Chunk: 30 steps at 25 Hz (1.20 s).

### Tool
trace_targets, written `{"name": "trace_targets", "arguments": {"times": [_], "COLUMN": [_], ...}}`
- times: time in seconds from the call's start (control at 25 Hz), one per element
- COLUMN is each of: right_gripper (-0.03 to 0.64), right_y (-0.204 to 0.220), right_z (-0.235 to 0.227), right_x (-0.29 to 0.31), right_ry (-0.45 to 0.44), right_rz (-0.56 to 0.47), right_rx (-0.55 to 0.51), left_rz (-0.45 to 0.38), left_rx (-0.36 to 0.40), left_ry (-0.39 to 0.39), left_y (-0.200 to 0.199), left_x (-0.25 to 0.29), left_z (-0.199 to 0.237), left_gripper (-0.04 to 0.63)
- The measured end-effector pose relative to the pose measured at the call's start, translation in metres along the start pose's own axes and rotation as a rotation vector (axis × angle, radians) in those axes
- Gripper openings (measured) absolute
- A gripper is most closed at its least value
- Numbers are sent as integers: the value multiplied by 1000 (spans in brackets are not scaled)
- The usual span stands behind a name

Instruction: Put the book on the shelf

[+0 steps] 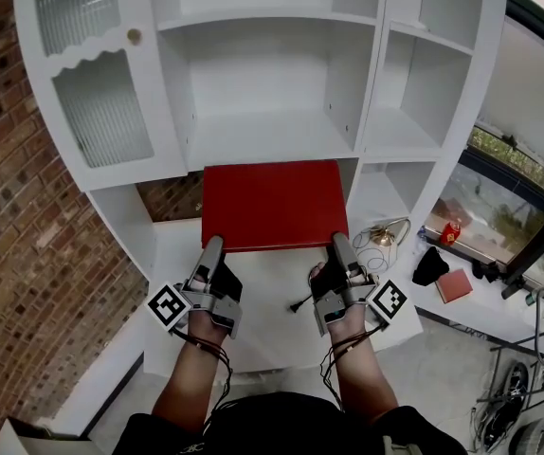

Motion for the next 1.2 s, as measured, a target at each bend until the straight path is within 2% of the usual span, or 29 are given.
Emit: {"name": "trace_targets", "arguments": {"times": [0.44, 0.76, 1.2], "right_gripper": [232, 231, 232], "right_y": [-5, -9, -16], "right_z": [12, 2, 1], "right_x": [46, 77, 126], "right_ry": [1, 34, 39], "right_rz": [-8, -15, -19], "right_rx": [12, 54, 50], "left_rz": [-48, -61, -76], "left_rx": [-10, 41, 67], "left_ry": [20, -1, -15], "left_y": [-14, -23, -37], "left_x": [36, 66, 108], "left_z": [-8, -6, -3], "left_gripper": [255, 255, 260]}}
Point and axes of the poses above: the fingertips, and each gripper's own axes: x forward along the fingers, z to its left, y out of its underside, the point moved 2 cm from there along -x, backward along the fingers, and after that the axes turned 10 degrees about -z, right-handed, at the moved point
